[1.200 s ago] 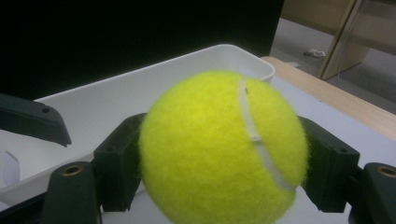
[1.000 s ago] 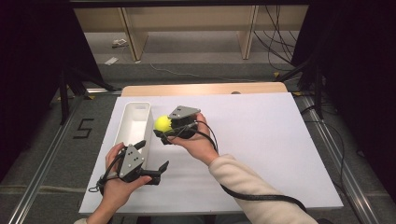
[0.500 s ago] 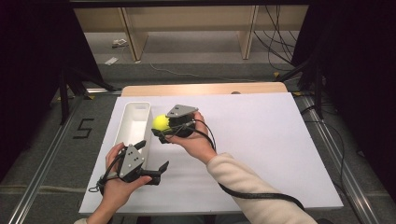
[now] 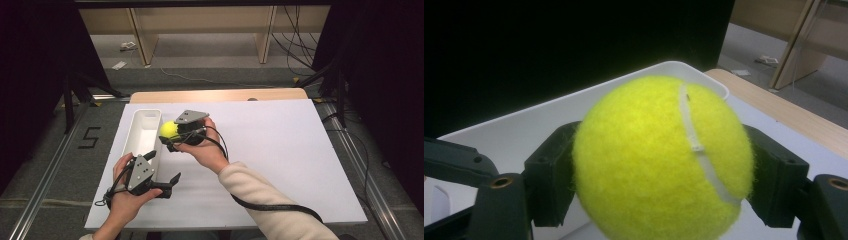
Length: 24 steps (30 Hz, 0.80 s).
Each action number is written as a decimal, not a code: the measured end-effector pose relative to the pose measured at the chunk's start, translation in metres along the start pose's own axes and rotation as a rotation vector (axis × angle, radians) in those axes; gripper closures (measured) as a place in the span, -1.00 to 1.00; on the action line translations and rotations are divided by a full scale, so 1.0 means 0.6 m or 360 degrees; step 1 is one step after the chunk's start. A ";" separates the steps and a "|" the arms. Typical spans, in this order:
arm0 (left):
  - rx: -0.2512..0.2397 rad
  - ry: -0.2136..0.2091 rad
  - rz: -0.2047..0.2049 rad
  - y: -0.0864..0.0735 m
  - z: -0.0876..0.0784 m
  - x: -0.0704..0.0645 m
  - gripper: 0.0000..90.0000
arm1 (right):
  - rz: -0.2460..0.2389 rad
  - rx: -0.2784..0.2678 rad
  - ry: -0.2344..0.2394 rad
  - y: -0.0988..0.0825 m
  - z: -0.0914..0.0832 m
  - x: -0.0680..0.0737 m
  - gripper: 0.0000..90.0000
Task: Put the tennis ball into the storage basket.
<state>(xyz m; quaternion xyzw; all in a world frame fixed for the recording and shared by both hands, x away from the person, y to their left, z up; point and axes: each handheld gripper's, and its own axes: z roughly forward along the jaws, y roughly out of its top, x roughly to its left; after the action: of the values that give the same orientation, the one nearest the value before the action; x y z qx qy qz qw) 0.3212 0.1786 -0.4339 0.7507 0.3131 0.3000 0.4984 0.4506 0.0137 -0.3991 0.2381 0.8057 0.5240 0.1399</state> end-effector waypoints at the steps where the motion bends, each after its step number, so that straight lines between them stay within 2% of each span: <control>1: 0.0000 0.0000 0.0000 0.000 0.000 0.000 -1.00 | 0.0000 0.0000 0.0000 0.000 0.000 0.000 -0.41; 24: -0.0002 -0.0002 -0.0002 0.000 0.000 -0.001 -1.00 | -0.0002 -0.0002 0.0017 0.013 0.009 0.004 -0.41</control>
<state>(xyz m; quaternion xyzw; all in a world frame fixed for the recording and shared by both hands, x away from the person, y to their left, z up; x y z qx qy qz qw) 0.3211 0.1783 -0.4339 0.7504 0.3131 0.2995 0.4992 0.4531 0.0220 -0.3943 0.2346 0.8063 0.5257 0.1360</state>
